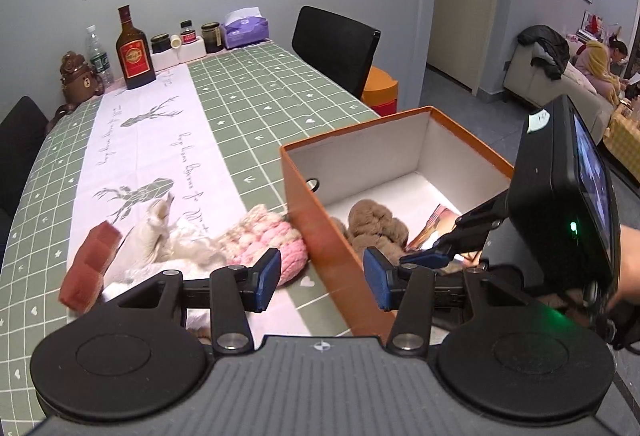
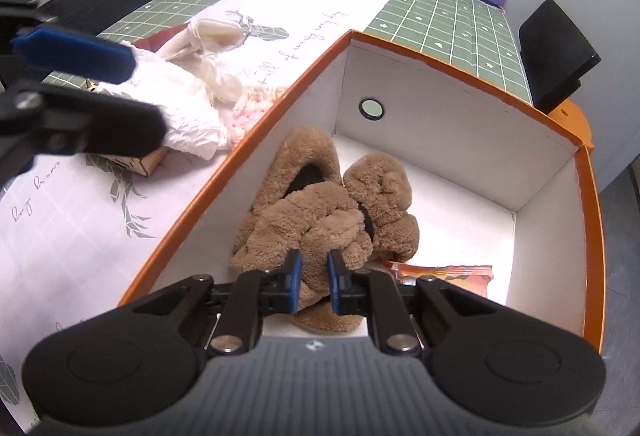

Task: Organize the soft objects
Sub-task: 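Open both grippers to drop the bear and snack bag into the box, then move both grippers back from the box toward the remaining items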

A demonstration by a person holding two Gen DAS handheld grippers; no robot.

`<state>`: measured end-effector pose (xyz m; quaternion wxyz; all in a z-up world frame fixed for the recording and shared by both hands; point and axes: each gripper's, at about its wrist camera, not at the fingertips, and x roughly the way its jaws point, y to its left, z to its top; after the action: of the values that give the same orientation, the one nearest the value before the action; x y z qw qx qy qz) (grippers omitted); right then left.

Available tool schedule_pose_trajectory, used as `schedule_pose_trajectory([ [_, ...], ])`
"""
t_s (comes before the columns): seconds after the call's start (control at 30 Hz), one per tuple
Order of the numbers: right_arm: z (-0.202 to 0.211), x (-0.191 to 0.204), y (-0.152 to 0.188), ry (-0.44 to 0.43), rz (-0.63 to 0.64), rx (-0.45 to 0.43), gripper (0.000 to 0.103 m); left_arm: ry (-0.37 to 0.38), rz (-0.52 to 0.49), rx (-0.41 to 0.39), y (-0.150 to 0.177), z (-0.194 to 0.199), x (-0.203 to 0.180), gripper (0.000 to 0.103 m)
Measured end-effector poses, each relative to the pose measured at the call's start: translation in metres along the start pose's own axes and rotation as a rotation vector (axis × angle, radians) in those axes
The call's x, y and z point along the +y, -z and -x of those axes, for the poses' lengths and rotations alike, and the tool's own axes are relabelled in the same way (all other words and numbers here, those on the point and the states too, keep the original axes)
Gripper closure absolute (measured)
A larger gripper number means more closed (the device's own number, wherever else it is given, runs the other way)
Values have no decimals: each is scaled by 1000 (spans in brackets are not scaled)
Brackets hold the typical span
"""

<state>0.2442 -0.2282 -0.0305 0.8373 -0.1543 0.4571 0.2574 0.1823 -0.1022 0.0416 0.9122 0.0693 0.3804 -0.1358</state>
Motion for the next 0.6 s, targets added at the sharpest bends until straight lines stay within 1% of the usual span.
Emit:
schedule_pose_trajectory([
  [0.1, 4, 0, 1, 13, -8, -3, 90, 7, 15, -14, 6, 7, 7, 46],
  [0.2, 17, 1, 2, 29, -50, -41, 88, 3, 34, -58, 14, 21, 14, 46],
  [0.27, 31, 5, 7, 64, -74, -92, 86, 5, 38, -97, 22, 31, 18, 46],
  [0.33, 47, 15, 14, 82, -100, -150, 81, 1, 50, -136, 33, 41, 22, 46],
  [0.43, 70, 33, 22, 66, -148, -243, 76, -14, 67, -198, 50, 55, 30, 46],
  [0.53, 90, 57, 31, 41, -181, -332, 75, -31, 100, -254, 69, 69, 43, 46],
  [0.6, 96, 76, 36, 20, -188, -375, 73, -51, 125, -280, 82, 76, 51, 46],
])
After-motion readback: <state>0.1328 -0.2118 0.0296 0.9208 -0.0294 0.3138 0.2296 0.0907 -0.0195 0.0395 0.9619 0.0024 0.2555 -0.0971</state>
